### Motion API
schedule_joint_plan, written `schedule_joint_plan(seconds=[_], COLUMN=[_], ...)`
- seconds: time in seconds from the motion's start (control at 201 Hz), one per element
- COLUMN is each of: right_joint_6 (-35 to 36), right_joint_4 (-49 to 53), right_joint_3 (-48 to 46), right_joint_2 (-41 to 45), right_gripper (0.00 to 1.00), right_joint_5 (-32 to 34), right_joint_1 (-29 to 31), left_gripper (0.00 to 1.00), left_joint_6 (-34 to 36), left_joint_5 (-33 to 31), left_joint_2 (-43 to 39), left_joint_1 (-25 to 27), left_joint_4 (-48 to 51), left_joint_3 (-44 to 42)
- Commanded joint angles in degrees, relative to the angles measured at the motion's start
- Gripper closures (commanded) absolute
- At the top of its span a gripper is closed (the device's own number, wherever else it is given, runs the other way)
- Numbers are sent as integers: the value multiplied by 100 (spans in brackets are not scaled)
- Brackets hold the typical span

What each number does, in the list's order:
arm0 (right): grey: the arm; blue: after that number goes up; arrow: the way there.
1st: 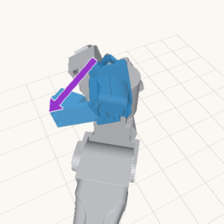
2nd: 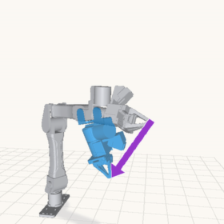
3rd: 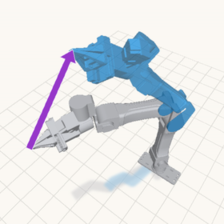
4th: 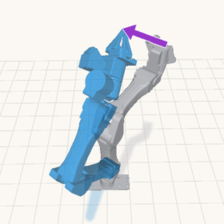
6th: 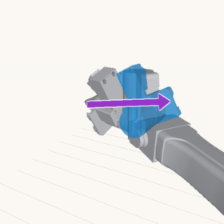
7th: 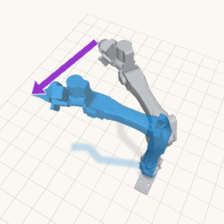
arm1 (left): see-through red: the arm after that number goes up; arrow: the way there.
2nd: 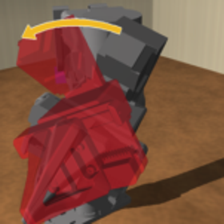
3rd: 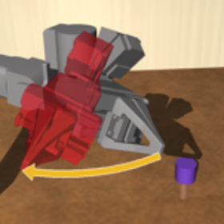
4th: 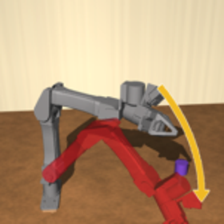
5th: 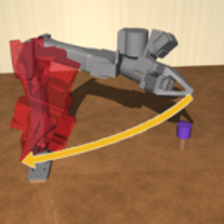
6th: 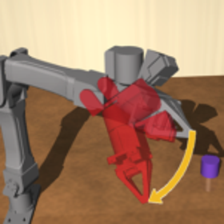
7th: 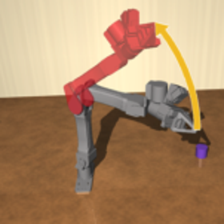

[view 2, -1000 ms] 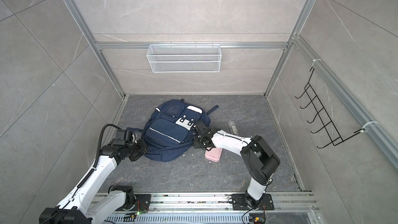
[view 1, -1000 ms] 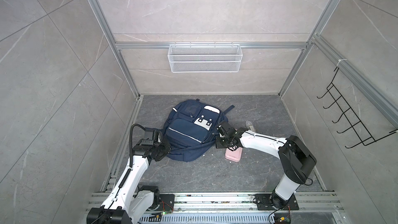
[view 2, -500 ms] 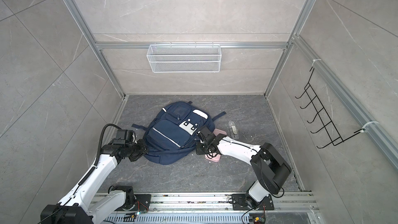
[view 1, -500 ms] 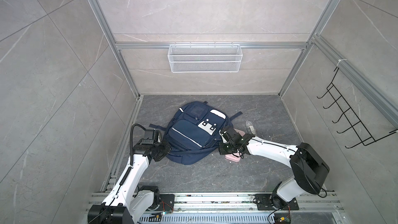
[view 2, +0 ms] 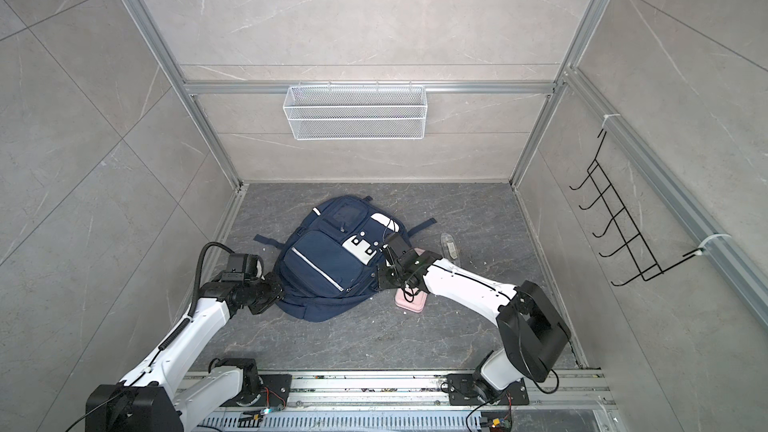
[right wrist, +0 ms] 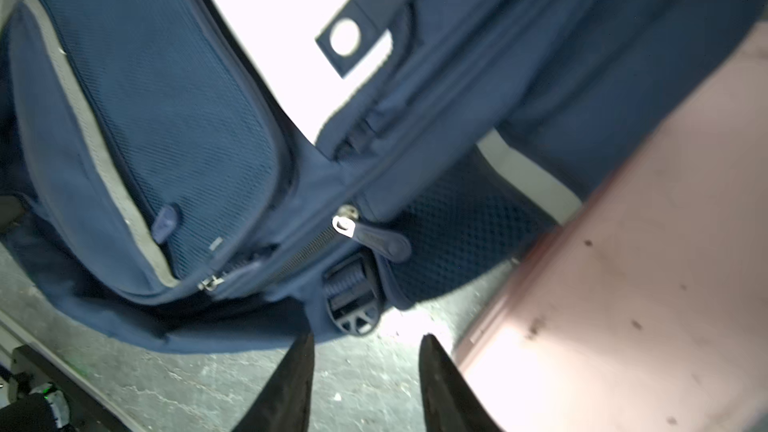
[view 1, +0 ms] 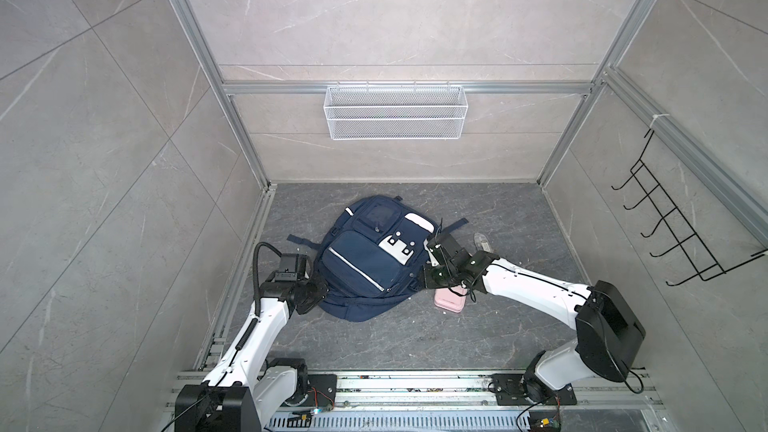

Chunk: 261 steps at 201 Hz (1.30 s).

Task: Pack the student bag

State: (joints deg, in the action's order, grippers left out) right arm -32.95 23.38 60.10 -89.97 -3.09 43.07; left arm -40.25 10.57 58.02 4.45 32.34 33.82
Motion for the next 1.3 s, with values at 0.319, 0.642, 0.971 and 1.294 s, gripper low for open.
schedule_joint_plan(seconds=[0.319, 0.642, 0.971, 1.294], right_joint_6=[724, 1243, 1333, 1323], right_joint_4=[329, 358, 423, 659], right_joint_3=[823, 750, 758, 854], right_joint_2=[-1122, -1291, -1129, -1239], right_gripper=[47, 47, 58, 72], right_joint_5=[396, 255, 195, 722], right_joint_1=[-9, 74, 437, 579], left_gripper=[100, 100, 100, 100], left_joint_6=[-71, -76, -53, -69], left_joint_5=[49, 37, 1, 34], left_joint_2=[-238, -153, -149, -85], left_joint_1=[-23, -26, -23, -24], left_joint_4=[-126, -185, -163, -215], left_joint_3=[-365, -337, -305, -315])
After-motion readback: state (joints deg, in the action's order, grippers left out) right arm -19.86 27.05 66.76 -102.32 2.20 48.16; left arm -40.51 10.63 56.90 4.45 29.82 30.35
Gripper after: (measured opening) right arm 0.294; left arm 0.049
